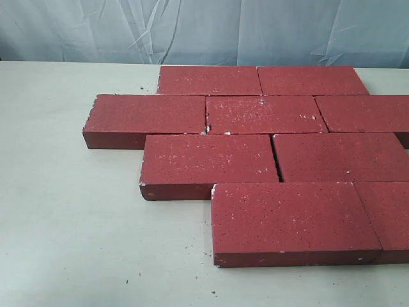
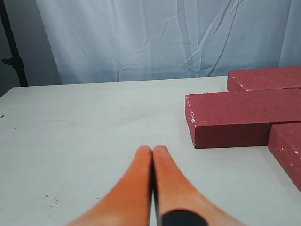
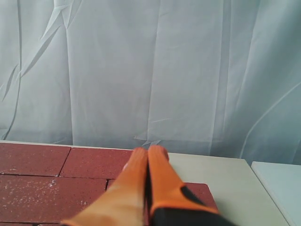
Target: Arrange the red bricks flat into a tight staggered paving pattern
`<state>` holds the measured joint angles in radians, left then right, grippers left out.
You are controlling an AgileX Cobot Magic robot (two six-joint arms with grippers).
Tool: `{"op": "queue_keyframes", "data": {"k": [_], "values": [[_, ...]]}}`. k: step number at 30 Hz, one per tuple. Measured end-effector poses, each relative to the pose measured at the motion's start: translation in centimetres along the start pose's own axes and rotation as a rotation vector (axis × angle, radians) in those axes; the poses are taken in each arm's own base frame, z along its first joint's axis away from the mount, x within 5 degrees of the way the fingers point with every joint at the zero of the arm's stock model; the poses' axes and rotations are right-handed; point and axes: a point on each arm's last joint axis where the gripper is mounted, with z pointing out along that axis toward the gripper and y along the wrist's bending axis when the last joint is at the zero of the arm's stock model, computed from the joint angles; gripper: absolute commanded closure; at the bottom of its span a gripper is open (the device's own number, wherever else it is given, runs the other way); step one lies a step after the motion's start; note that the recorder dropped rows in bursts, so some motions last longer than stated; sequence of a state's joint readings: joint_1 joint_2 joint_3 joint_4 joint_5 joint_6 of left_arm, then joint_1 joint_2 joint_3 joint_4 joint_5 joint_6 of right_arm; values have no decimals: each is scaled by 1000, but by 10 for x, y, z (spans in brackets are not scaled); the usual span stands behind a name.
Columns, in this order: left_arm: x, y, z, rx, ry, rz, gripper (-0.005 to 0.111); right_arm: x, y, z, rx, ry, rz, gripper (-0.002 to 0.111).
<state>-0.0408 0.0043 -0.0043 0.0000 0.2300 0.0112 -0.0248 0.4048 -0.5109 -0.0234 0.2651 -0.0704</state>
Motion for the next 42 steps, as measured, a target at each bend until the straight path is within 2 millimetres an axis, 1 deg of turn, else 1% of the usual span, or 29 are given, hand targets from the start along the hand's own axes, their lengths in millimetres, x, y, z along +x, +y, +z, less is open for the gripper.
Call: {"op": "queue_keyframes", "data": {"k": [20,23,26,30,38,42], "values": [[0,0,0,0,0,0,107,0,0,0,0,-2,0,109],[0,0,0,0,0,0,107,3,0,-1,5,0,-2,109],[0,0,0,0,0,0,107,13,0,0,18,5,-1,109],[0,0,0,0,0,0,107,33,1,0,32,-31,-1,109],[0,0,0,0,0,0,107,83,5,-9,37,-22,9,109],[0,0,0,0,0,0,107,105,8,-13,35,-14,27,109]]}}
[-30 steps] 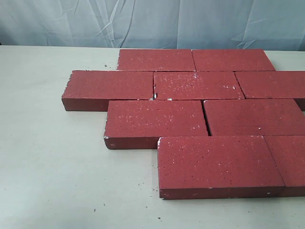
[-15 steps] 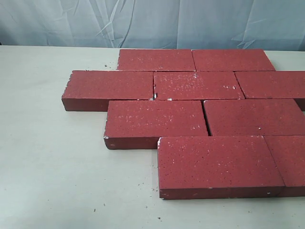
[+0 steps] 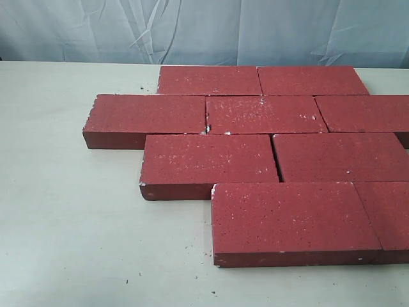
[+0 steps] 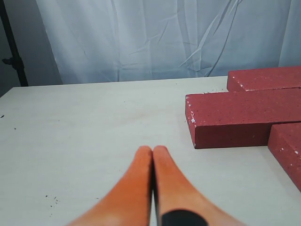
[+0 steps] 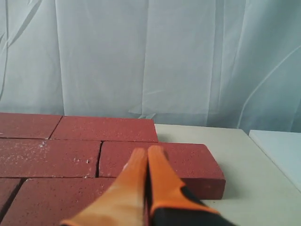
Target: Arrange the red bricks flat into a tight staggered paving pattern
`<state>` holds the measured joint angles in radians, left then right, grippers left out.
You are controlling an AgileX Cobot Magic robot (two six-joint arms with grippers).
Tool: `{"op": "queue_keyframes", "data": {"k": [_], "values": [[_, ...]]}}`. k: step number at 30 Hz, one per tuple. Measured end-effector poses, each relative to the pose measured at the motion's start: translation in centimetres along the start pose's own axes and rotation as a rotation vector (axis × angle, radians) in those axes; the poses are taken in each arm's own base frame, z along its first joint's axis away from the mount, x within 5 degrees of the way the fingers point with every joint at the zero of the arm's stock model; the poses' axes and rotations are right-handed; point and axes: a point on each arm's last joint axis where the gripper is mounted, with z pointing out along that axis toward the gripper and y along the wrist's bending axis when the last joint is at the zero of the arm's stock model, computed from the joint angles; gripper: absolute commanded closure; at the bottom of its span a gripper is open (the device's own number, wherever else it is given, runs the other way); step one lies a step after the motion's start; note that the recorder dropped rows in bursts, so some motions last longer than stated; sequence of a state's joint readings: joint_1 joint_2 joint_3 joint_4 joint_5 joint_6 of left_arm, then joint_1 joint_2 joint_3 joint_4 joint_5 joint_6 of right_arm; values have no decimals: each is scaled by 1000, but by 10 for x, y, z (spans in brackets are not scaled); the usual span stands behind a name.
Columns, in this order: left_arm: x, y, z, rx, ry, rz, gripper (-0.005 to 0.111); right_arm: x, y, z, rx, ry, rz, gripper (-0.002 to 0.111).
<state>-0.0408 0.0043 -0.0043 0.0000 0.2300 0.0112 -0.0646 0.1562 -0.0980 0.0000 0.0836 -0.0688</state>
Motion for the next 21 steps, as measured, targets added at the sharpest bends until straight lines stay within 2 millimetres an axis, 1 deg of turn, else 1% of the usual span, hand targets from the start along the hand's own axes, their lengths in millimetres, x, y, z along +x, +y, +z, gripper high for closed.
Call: {"op": "queue_keyframes", "data": {"k": [2,6,14,21], "values": [[0,0,0,0,0,0,107,12,1,-2,-1,9,6,109],[0,0,0,0,0,0,107,25,2,-4,-2,8,24,109],[0,0,0,0,0,0,107,27,2,-9,-3,-18,54,109],[0,0,0,0,0,0,107,35,3,-10,-10,70,56,109]]}}
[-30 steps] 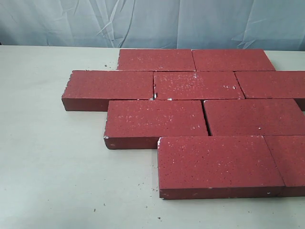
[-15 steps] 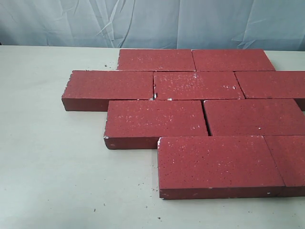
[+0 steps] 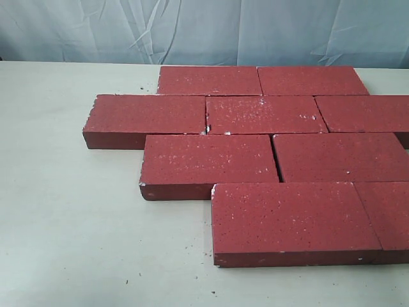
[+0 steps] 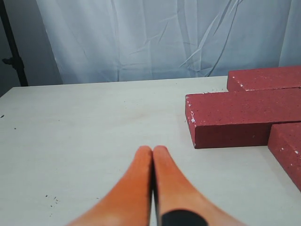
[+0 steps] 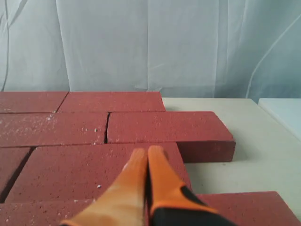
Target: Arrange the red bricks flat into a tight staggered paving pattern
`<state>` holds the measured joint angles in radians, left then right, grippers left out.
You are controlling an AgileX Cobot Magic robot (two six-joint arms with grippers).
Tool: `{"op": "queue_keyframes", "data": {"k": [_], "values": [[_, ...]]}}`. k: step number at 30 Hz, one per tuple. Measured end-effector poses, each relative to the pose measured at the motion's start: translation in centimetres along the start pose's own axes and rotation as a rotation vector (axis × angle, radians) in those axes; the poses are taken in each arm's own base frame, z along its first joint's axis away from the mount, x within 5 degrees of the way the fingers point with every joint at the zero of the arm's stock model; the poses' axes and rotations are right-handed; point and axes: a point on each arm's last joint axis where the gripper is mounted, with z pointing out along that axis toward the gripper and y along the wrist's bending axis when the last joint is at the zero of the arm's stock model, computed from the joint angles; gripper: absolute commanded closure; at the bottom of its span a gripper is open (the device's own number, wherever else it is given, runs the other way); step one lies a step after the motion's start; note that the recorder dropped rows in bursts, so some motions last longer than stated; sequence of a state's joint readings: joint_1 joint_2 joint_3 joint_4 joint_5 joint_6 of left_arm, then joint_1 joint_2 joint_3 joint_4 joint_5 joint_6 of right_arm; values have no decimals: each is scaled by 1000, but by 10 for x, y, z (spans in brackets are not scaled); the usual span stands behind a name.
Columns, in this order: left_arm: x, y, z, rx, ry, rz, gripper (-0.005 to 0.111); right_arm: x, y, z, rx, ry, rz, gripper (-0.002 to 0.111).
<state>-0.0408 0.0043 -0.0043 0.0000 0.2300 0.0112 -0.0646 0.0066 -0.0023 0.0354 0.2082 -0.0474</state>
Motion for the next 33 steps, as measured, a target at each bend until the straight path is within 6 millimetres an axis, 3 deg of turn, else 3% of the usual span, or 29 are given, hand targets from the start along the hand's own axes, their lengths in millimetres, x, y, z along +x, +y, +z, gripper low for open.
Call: {"op": "queue_keyframes", "data": {"k": [8,33], "values": [[0,0,0,0,0,0,107,9,0,0,-4,95,2,109],[0,0,0,0,0,0,107,9,0,0,-5,103,2,109]]}}
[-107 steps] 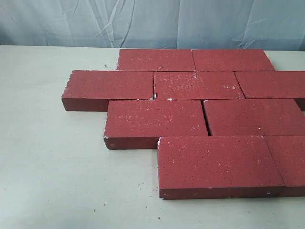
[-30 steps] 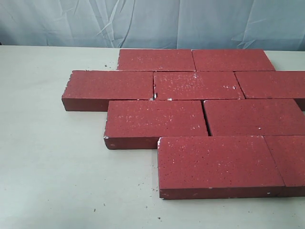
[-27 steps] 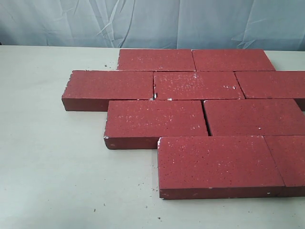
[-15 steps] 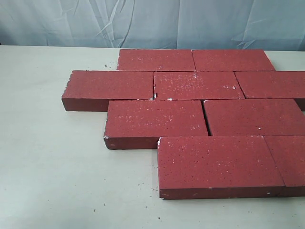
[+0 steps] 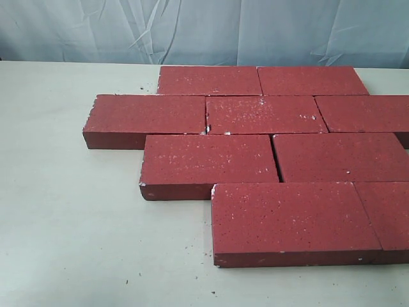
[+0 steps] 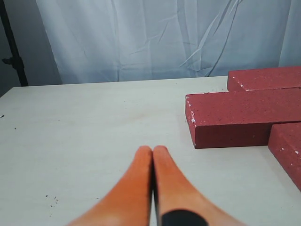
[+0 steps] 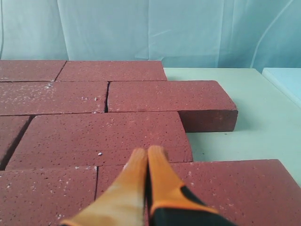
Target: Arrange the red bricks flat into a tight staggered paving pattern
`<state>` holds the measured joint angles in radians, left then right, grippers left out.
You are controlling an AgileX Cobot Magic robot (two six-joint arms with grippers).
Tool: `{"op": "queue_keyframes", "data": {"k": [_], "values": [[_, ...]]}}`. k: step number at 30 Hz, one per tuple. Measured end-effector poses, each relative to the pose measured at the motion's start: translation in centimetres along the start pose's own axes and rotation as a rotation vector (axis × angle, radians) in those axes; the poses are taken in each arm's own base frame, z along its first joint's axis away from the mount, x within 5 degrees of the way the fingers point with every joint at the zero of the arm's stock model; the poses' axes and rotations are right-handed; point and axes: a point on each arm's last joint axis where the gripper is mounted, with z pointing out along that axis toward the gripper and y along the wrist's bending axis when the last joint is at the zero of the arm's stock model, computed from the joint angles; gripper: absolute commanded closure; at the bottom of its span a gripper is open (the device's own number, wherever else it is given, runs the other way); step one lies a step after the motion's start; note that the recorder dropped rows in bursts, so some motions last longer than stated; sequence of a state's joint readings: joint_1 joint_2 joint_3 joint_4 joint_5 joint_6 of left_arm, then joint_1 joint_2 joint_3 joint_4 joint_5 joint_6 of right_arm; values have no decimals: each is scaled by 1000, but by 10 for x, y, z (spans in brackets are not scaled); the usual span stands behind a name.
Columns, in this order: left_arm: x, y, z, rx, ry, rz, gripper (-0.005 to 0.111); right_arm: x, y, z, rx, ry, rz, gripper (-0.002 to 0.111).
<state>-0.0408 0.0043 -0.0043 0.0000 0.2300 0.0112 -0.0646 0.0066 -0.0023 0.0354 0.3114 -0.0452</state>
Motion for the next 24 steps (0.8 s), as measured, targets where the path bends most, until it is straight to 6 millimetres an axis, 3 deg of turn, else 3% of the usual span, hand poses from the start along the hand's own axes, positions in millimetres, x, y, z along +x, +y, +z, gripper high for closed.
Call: {"op": "queue_keyframes", "data": {"k": [24], "values": [[0,0,0,-5,0,22,107,0,0,0,0,0,0,109]]}}
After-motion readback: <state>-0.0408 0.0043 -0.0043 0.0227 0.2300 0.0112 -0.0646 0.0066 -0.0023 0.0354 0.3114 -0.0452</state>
